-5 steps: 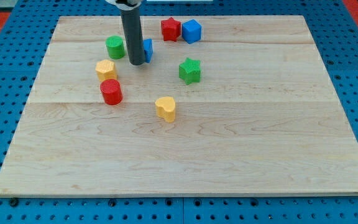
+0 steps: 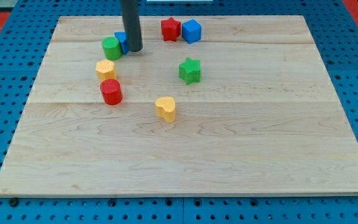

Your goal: Push the blue triangle diagonally left above yellow heart

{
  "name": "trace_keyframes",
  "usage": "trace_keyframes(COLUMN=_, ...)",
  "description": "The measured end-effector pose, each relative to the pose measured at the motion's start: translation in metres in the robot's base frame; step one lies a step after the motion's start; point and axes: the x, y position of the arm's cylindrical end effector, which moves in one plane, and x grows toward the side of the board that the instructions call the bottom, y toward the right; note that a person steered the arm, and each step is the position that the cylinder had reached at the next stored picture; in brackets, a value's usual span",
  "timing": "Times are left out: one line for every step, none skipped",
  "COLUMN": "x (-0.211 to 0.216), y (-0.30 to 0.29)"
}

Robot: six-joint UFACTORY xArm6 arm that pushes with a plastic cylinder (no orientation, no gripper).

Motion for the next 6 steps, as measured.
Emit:
trace_keyframes(x=0.009, y=-0.012)
trace_keyframes(x=-0.023, y=-0.049)
trace_keyframes(x=-0.035, y=-0.046)
trace_keyframes(x=-0.045, y=-0.026)
trace_keyframes(x=-0.036, y=-0.029)
trace_keyframes(x=-0.021, y=-0.088)
